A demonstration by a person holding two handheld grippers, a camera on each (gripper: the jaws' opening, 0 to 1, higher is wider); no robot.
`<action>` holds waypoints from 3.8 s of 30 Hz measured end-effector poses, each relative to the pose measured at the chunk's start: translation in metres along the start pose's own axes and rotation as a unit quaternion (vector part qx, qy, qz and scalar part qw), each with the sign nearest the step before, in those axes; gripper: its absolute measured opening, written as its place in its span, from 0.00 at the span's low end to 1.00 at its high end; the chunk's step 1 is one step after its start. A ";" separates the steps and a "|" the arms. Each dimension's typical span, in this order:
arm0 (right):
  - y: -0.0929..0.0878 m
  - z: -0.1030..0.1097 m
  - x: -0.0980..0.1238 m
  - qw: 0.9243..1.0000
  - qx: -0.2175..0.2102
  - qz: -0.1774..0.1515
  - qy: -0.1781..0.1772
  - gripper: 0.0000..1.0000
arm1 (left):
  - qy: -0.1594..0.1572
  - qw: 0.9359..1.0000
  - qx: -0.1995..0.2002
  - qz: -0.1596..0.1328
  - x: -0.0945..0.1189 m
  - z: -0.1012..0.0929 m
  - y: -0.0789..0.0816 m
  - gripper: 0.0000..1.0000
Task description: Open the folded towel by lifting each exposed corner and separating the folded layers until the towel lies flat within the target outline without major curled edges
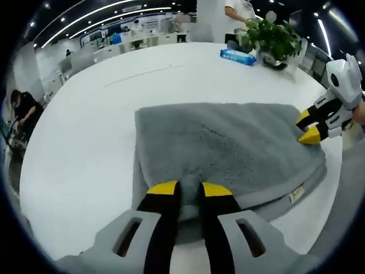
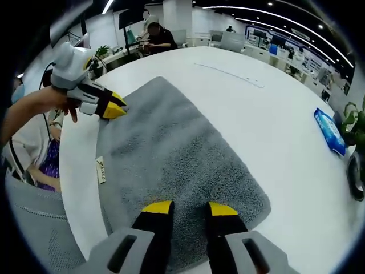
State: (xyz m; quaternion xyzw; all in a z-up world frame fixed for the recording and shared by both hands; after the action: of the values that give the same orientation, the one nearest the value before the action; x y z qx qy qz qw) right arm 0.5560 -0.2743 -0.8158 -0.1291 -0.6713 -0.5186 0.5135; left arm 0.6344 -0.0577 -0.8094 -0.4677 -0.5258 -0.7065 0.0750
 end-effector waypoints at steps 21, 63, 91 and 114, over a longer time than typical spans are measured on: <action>-0.011 0.007 0.007 1.000 -0.006 0.013 0.001 0.19 | -0.026 0.998 -0.052 0.026 -0.035 0.008 0.035 0.13; -0.030 0.038 0.018 0.999 -0.031 0.009 0.024 0.17 | -0.045 0.987 -0.146 0.040 -0.097 -0.036 0.110 0.08; -0.027 0.049 0.023 0.997 -0.068 -0.016 0.021 0.20 | -0.045 0.992 -0.113 -0.013 -0.104 -0.054 0.133 0.10; 0.008 0.107 0.022 0.997 -0.007 -0.059 0.050 0.38 | -0.037 0.997 -0.034 -0.065 -0.031 -0.039 0.091 0.07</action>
State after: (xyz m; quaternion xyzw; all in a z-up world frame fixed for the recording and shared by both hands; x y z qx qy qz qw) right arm 0.4928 -0.1898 -0.7862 -0.0668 -0.6477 -0.5587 0.5137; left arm 0.6834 -0.1408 -0.7712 -0.4605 -0.5334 -0.7094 -0.0067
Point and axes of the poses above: the point that each gripper's makers call its tool centre point, and the gripper's own axes: x roughly backward along the fingers, z roughly to its left, y roughly out of its top, the point moved 2 cm from there along x, roughly backward along the fingers, and after that the axes turned 2 degrees about y, right-handed, at the moved point
